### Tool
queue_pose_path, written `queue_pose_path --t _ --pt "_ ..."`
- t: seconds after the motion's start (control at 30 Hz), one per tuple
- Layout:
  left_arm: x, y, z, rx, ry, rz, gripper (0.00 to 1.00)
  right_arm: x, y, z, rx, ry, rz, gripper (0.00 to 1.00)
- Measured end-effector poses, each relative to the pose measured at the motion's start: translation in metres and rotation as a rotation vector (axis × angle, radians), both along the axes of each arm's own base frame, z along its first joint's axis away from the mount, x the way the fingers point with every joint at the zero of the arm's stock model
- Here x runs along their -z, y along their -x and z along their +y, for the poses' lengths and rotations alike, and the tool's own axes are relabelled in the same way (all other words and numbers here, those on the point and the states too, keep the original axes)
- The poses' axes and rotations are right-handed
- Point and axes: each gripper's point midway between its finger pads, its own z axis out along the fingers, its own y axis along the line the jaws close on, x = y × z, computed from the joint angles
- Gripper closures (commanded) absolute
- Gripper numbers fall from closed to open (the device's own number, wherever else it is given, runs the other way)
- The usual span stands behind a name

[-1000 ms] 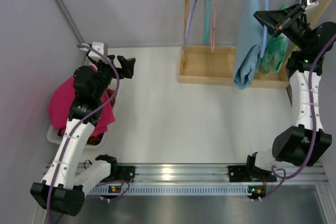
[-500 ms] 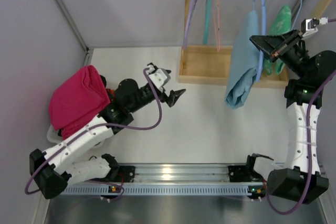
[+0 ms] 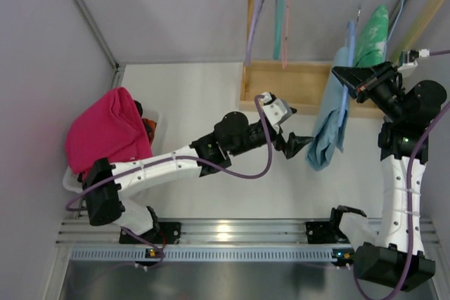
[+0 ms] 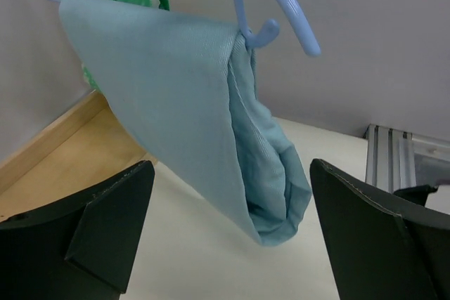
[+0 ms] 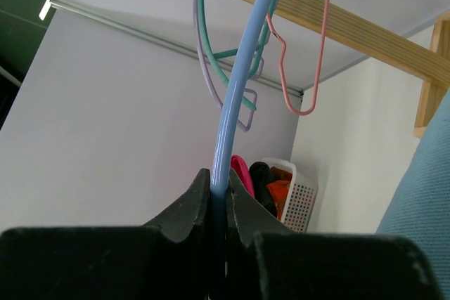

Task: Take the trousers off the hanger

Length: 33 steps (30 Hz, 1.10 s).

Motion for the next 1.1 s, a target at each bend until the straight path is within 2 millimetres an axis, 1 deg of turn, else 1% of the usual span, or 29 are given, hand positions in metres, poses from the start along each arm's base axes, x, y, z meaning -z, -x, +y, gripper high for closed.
queue_pose_path --t 0.07,0.17,0.37,0.6,0.67,0.7,0.87,0.9,0.93,0.97,1.0,1.03,1.1 --pt "-0.004 -0.005 -0.01 -0.003 0.026 0.024 0.01 0.002 0.003 0.0 0.008 0.005 0.007 1.0" --pt "-0.005 -0.009 -0.022 -0.005 0.048 0.063 0.01 0.001 0.008 0.0 0.018 0.013 0.004 1.0" --pt "0.008 -0.015 -0.044 0.008 0.05 0.127 0.01 0.001 0.013 0.002 0.023 0.022 0.0 1.0" --pt "0.024 -0.019 -0.061 0.022 0.032 0.153 0.01 0.002 0.014 0.004 0.016 0.025 0.005 1.0" --pt "0.03 -0.021 -0.065 0.021 0.024 0.156 0.04 0.004 0.014 0.004 0.016 0.026 0.01 1.0" --pt "0.031 -0.022 -0.066 0.019 0.023 0.157 0.09 0.004 0.014 0.004 0.016 0.026 0.013 1.0" --pt "0.04 -0.03 -0.069 -0.013 0.003 0.135 0.23 0.006 0.015 0.004 0.012 0.027 0.022 1.0" --pt "0.04 -0.031 -0.069 -0.019 0.0 0.126 0.29 0.006 0.015 0.005 0.011 0.028 0.021 1.0" --pt "0.039 -0.033 -0.068 -0.029 0.0 0.115 0.29 0.006 0.015 0.005 0.01 0.03 0.02 1.0" --pt "0.038 -0.035 -0.068 -0.039 -0.001 0.1 0.26 0.006 0.015 0.005 0.009 0.031 0.019 1.0" --pt "0.038 -0.038 -0.067 -0.052 -0.004 0.091 0.15 0.006 0.015 0.005 0.008 0.032 0.019 1.0" --pt "0.038 -0.039 -0.066 -0.063 -0.006 0.084 0.09 0.006 0.015 0.005 0.007 0.032 0.019 1.0" --pt "0.037 -0.042 -0.065 -0.079 -0.003 0.081 0.05 0.007 0.016 0.006 0.003 0.032 0.019 1.0"
